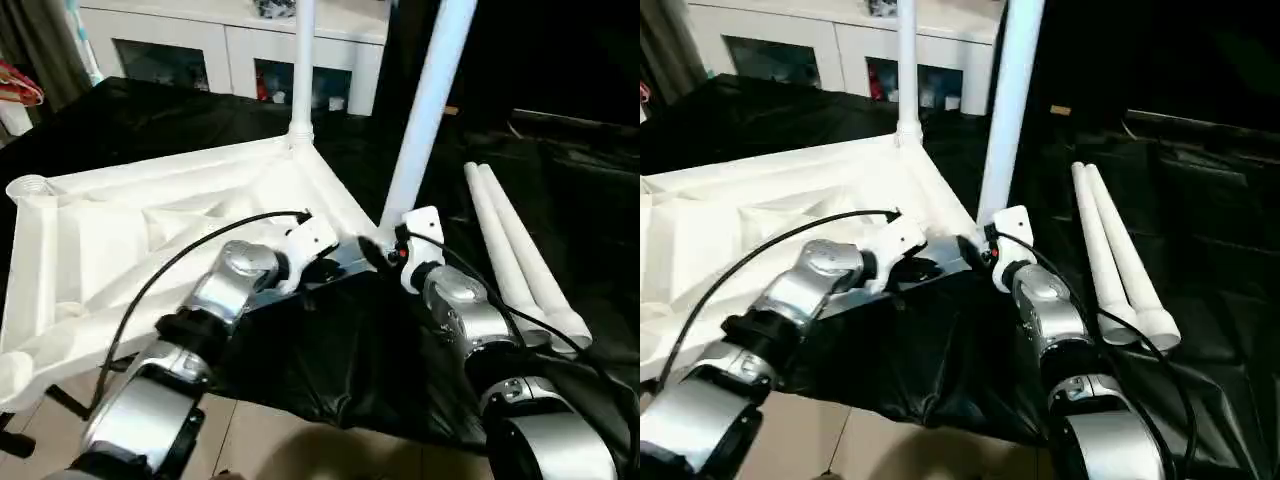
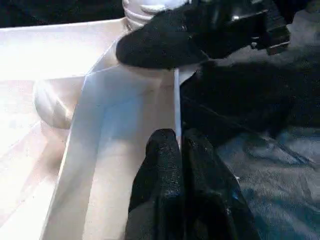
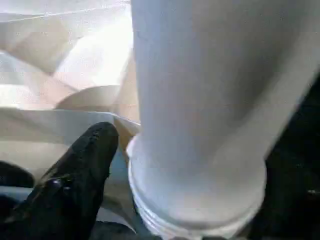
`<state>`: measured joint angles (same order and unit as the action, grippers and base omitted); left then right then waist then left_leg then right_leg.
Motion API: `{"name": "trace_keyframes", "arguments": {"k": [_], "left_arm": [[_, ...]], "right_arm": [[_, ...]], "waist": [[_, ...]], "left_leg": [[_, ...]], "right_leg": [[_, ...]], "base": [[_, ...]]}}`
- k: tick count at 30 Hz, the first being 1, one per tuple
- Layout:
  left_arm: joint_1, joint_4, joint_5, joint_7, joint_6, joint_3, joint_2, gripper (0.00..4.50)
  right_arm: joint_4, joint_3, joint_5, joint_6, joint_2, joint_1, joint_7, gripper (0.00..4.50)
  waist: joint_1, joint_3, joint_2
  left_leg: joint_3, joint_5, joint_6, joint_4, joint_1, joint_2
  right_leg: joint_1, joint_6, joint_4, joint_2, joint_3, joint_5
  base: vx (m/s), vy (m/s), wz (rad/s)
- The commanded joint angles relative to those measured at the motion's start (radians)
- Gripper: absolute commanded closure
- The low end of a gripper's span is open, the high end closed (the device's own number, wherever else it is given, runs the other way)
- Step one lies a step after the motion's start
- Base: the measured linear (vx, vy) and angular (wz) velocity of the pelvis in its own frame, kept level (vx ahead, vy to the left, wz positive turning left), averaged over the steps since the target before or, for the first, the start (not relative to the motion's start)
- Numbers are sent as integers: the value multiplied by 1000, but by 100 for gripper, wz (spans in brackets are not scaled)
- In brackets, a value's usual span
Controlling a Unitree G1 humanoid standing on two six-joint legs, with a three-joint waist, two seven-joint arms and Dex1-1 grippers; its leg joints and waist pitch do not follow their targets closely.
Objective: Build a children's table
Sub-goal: Rotate leg to tighten
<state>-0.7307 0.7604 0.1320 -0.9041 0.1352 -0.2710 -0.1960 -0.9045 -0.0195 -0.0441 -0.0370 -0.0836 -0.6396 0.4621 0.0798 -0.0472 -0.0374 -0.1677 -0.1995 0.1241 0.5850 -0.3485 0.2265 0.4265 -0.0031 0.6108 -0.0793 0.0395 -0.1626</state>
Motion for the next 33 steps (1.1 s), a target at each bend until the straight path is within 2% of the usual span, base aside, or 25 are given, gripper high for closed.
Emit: {"name": "trace_keyframes", "arguments": {"k": [1, 6, 9, 10, 11, 12, 13, 16, 20, 21, 22, 25, 31, 33], "left_arm": [[22, -82, -55, -119, -58, -35, 10, 450], [44, -105, -73, -210, -75, -42, -40, 450], [54, -119, -96, -270, -80, -34, -65, 450], [61, -134, -114, -316, -75, -27, -84, 450], [62, -134, -114, -316, -75, -27, -84, 450], [64, -140, -117, -329, -74, -24, -90, 450], [66, -145, -119, -344, -75, -22, -99, 450], [66, -144, -128, -380, -78, -16, -126, 450], [66, -144, -133, -404, -79, -10, -143, 450], [66, -144, -133, -415, -78, -10, -148, 450], [67, -145, -134, -425, -78, -10, -152, 450], [71, -150, -133, -445, -74, -9, -162, 450], [76, -151, -132, -446, -70, -14, -158, 450], [78, -152, -132, -442, -68, -16, -154, 450]], "right_arm": [[-2, 94, 4, -3, 5, 17, 177, 60], [68, 123, -22, -5, -57, 50, 381, 60], [144, 152, -54, 14, -103, 86, 537, 60], [213, 182, -78, 45, -145, 120, 647, 60], [214, 182, -78, 45, -145, 120, 648, 60], [236, 194, -83, 47, -162, 133, 685, 60], [263, 209, -85, 45, -184, 150, 731, 60], [353, 250, -99, 69, -242, 200, 835, 60], [399, 267, -103, 90, -267, 226, 878, 74], [415, 271, -107, 106, -275, 233, 896, 85], [434, 276, -113, 123, -283, 240, 910, 95], [464, 284, -118, 149, -294, 253, 927, 116], [473, 270, -122, 161, -275, 259, 881, 166], [467, 262, -121, 163, -265, 258, 862, 167]], "waist": [[1, 61, 1], [-1, 61, 1], [3, 61, 1], [8, 60, 0], [8, 60, 0], [11, 61, -6], [15, 61, -3], [22, 58, -5], [27, 57, -6], [29, 56, 1], [28, 57, -3], [31, 58, 0], [32, 60, -2], [31, 59, -2]], "left_leg": [[-14, -209, -42, -72, -6, -6], [-16, -179, -63, -70, -7, -5], [-18, -178, -74, -68, -5, -4], [-18, -175, -81, -68, -5, -4], [-18, -175, -81, -68, -5, -4], [-20, -160, -89, -67, -7, 0], [-20, -158, -89, -66, -5, 0], [-20, -168, -85, -67, -5, 0], [-19, -192, -71, -70, -6, 1], [-18, -197, -66, -71, -4, 0], [-18, -197, -64, -70, -4, 0], [-17, -184, -59, -71, -4, 1], [-18, -169, -57, -69, -5, -1], [-18, -171, -56, -69, -5, -2]], "right_leg": [[-64, -213, -72, -43, -25, -236], [-65, -238, -64, -39, -26, -160], [-65, -251, -63, -39, -27, -144], [-68, -249, -63, -37, -26, -141], [-68, -249, -63, -37, -26, -141], [-68, -254, -59, -38, -25, -122], [-66, -254, -60, -40, -25, -134], [-65, -242, -63, -39, -25, -173], [-61, -218, -69, -43, -26, -240], [-60, -215, -70, -42, -26, -249], [-61, -213, -71, -41, -26, -252], [-60, -214, -68, -41, -26, -230], [-62, -223, -65, -41, -26, -194], [-62, -223, -65, -40, -25, -199]], "base": [[0, 0, 0], [0, 0, 0], [0, 0, 0], [0, 0, 0], [0, 0, 0], [0, 0, 0], [0, 0, 0], [0, 0, 0], [0, 0, 0], [0, 0, 0], [0, 0, 0], [0, 0, 0], [0, 0, 0], [0, 0, 0]]}}
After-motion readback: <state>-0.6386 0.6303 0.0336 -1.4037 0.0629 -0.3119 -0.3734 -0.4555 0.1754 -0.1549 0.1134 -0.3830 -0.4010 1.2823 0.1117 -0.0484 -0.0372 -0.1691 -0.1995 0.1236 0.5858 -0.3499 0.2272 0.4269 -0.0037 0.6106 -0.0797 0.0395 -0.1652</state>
